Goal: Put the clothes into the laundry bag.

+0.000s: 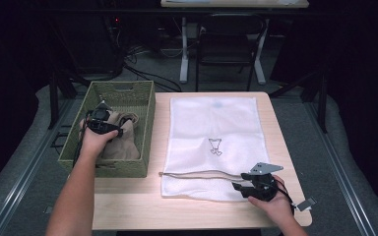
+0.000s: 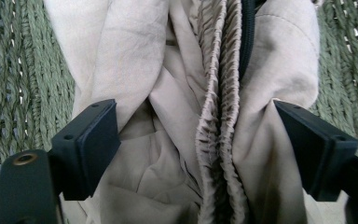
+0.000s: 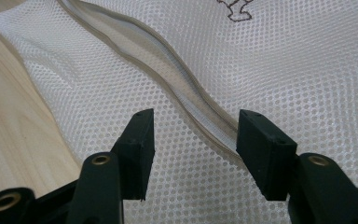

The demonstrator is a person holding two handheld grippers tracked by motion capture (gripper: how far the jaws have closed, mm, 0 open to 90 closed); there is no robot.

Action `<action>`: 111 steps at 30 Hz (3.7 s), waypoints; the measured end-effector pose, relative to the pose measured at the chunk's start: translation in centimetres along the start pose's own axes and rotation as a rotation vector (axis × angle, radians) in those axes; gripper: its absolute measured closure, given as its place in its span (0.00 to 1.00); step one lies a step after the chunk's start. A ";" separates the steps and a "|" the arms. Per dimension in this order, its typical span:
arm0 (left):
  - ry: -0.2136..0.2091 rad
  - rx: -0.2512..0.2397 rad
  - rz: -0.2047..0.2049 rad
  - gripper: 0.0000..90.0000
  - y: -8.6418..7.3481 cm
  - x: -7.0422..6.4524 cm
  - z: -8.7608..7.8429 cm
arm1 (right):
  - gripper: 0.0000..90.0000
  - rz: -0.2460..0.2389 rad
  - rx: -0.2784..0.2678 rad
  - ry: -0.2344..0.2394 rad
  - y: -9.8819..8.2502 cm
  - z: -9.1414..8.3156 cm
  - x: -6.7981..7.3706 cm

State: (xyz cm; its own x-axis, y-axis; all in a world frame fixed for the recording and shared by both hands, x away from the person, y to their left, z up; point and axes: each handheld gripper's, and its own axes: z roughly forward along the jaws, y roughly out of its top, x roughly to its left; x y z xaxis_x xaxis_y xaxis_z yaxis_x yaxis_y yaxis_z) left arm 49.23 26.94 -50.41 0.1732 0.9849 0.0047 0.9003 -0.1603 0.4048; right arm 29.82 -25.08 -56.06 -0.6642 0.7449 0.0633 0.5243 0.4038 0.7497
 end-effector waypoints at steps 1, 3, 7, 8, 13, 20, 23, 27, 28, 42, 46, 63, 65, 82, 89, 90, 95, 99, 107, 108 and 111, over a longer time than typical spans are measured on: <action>0.002 -0.001 -0.003 0.17 0.0 0.0 0.1 | 0.52 -0.001 0.000 -0.001 0.0 0.0 0.0; 0.008 0.004 0.001 0.17 0.1 -0.1 0.3 | 0.52 0.002 0.002 -0.001 0.0 0.0 0.0; 0.008 0.009 -0.009 0.16 0.1 0.1 0.6 | 0.52 0.001 0.005 0.000 0.0 0.1 0.0; 0.004 0.015 -0.013 0.15 0.2 0.2 0.6 | 0.52 0.001 0.005 0.000 0.0 0.1 0.0; 0.003 0.034 -0.028 0.11 0.2 0.4 1.1 | 0.51 0.001 0.005 0.001 0.0 0.1 0.0; 0.004 0.046 -0.039 0.05 0.3 0.6 1.6 | 0.51 0.002 0.009 0.000 0.0 0.2 0.0; 0.005 0.054 -0.045 0.03 0.4 0.8 1.9 | 0.51 0.003 0.008 0.000 0.0 0.2 0.0; 0.000 0.056 -0.047 0.00 0.4 0.8 2.1 | 0.51 0.001 0.009 -0.001 -0.1 0.2 0.0; 0.000 0.056 -0.047 0.00 0.4 0.8 2.1 | 0.51 0.001 0.009 -0.001 -0.1 0.2 0.0; -0.015 0.105 -0.011 0.00 0.4 0.4 3.3 | 0.51 0.000 0.008 0.003 0.0 0.1 0.0; -0.023 0.104 -0.017 0.00 0.3 0.4 3.5 | 0.51 -0.005 0.005 0.003 0.0 0.1 0.0; -0.023 0.158 -0.022 0.00 0.2 0.2 4.0 | 0.51 -0.003 0.002 0.005 0.0 0.0 0.0; -0.025 0.157 -0.027 0.00 0.2 0.2 4.0 | 0.51 -0.003 0.002 0.005 0.0 0.0 0.0; -0.083 0.155 0.011 0.20 0.1 0.2 4.0 | 0.51 -0.008 0.000 0.003 0.0 0.0 0.1; -0.077 0.150 0.019 0.27 0.1 0.2 3.9 | 0.51 -0.011 0.001 0.002 0.1 0.0 0.1; -0.078 0.150 0.012 0.27 0.1 0.1 3.9 | 0.51 -0.011 0.001 0.002 0.1 0.0 0.1; -0.073 0.146 0.007 0.27 0.0 0.0 4.0 | 0.51 -0.012 0.001 0.002 0.1 0.0 0.1; -0.074 0.142 0.012 0.27 0.0 0.1 4.0 | 0.51 -0.009 0.002 0.005 0.1 0.0 0.2; -0.082 0.138 0.013 0.32 0.0 0.1 3.9 | 0.51 -0.014 0.004 0.006 0.1 0.1 0.2; -0.082 0.138 0.013 0.34 0.0 0.1 3.9 | 0.51 -0.014 0.004 0.006 0.1 0.1 0.2; -0.085 0.138 0.014 0.37 0.0 0.0 3.8 | 0.51 -0.013 0.004 0.006 0.1 0.1 0.1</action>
State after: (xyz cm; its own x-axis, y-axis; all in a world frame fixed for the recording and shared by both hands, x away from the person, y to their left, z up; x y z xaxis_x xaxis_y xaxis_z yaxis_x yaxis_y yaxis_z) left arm 50.78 26.73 -53.88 0.2139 0.9743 -0.0706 0.9428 -0.1870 0.2759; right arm 29.83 -24.86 -56.09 -0.6742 0.7362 0.0579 0.5179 0.4156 0.7477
